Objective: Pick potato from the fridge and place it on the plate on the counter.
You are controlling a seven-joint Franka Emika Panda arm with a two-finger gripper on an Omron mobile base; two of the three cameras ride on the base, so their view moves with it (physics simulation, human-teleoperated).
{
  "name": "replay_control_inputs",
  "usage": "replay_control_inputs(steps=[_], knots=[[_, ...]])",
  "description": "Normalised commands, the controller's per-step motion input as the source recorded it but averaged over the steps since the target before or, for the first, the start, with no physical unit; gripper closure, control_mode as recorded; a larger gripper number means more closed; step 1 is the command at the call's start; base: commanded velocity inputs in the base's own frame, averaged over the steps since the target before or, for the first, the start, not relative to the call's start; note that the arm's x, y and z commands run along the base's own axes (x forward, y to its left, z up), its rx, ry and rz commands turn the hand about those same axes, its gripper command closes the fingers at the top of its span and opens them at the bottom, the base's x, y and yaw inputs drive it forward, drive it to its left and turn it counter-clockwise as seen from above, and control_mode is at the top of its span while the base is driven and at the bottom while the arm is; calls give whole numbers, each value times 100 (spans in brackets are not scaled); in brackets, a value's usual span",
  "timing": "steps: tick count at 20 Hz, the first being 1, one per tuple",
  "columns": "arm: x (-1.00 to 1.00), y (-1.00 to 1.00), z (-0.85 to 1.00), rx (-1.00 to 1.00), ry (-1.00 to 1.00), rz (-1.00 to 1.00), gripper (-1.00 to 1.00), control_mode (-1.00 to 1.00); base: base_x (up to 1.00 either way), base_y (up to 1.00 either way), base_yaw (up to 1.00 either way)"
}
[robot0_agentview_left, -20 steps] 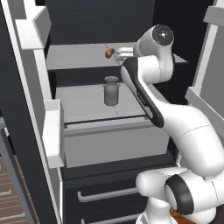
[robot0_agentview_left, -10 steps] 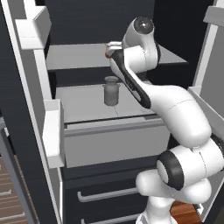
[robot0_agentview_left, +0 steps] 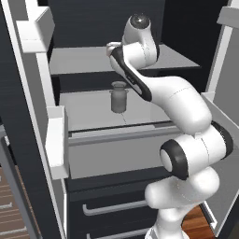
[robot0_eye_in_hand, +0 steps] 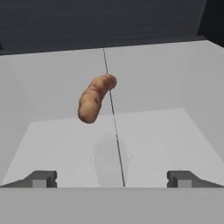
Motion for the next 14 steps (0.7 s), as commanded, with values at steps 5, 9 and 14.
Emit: replay_control_inputs(steps=[5, 9, 14], knots=[[50, 0, -33, 0, 0, 0, -100, -100, 0, 0, 0], [52, 3, -13, 0, 0, 0, -100, -100, 0, 0, 0], [50, 5, -1, 0, 1, 0, -100, -100, 0, 0, 0]])
